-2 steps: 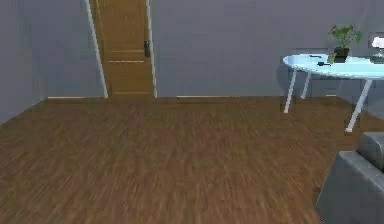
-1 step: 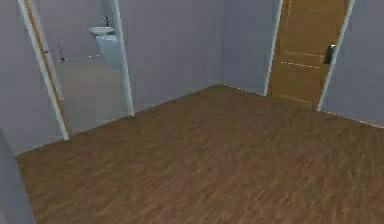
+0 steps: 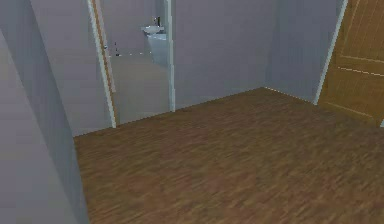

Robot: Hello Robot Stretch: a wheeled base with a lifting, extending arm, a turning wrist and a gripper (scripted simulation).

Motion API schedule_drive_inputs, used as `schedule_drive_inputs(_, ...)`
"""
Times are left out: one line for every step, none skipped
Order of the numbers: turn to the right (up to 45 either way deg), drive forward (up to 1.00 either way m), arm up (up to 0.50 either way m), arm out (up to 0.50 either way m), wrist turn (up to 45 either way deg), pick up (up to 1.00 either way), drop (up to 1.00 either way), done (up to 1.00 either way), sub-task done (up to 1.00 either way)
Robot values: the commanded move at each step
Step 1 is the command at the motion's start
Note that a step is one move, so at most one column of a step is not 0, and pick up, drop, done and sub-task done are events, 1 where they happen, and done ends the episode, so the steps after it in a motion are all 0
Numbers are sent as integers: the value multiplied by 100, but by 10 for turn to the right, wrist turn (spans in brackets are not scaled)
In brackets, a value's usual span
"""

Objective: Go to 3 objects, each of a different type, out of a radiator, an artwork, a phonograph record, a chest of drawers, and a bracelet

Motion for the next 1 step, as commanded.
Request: schedule_drive_inputs(0, 30, 0, 0, 0, 0, 0, 0, 0)
